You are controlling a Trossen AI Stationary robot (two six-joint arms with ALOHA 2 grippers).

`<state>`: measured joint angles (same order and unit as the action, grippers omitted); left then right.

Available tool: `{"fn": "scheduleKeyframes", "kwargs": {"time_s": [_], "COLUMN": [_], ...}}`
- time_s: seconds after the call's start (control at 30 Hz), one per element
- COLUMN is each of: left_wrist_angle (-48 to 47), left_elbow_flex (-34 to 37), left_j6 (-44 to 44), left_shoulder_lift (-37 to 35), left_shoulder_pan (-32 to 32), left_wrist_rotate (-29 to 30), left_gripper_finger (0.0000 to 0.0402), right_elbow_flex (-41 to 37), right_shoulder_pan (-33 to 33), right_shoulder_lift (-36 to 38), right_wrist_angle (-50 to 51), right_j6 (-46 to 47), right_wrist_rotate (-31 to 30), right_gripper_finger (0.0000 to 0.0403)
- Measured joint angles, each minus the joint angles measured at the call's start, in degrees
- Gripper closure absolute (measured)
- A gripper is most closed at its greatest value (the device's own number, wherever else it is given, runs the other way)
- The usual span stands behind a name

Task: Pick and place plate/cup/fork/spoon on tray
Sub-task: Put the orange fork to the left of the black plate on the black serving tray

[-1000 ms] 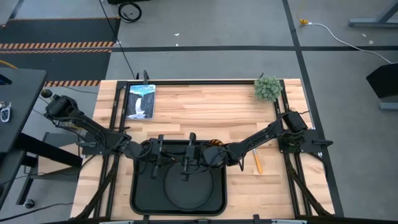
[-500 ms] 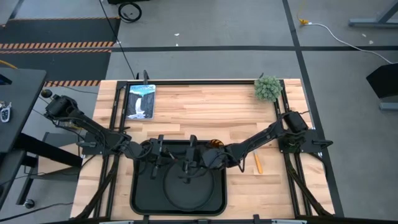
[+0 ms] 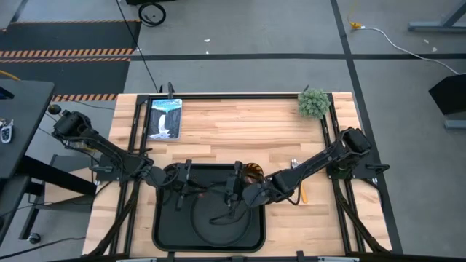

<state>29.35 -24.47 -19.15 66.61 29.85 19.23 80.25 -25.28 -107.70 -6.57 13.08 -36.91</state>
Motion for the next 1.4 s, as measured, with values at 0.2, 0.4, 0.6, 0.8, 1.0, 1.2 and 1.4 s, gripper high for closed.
{"fn": "scheduleKeyframes", "kwargs": {"time_s": [0.2,0.4,0.6,0.8,1.0,1.2,1.4], "left_wrist_angle": [-12.7,-13.9,-14.0,-26.0,-32.7,-24.0,-18.9], "left_elbow_flex": [0.0,0.0,0.0,0.0,4.4,13.5,20.1], "left_j6": [-7.8,-10.2,-10.6,-17.3,-28.8,-41.2,-52.6], "left_shoulder_lift": [0.0,-1.7,-8.1,-16.4,-19.9,-19.8,-19.8], "left_shoulder_pan": [0.0,1.6,1.6,1.7,5.5,8.4,8.7], "left_wrist_rotate": [-0.9,-1.9,-2.1,-7.4,-2.2,0.8,0.8], "left_gripper_finger": [0.0392,0.0391,0.0395,0.0395,0.0395,0.0395,0.0395], "right_elbow_flex": [0.0,0.0,0.0,0.0,0.0,0.0,0.0], "right_shoulder_pan": [-1.4,-2.6,-2.4,-2.7,-3.7,-4.2,-4.2], "right_shoulder_lift": [0.0,0.0,0.0,0.0,0.0,0.0,0.0], "right_wrist_angle": [4.1,4.0,3.6,3.7,3.6,2.9,1.4], "right_j6": [4.1,3.6,3.4,3.3,3.3,3.3,2.3], "right_wrist_rotate": [0.0,-1.4,-1.7,-1.7,-1.7,-1.7,-1.1], "right_gripper_finger": [0.0265,0.0265,0.0265,0.0266,0.0266,0.0266,0.0266]}}
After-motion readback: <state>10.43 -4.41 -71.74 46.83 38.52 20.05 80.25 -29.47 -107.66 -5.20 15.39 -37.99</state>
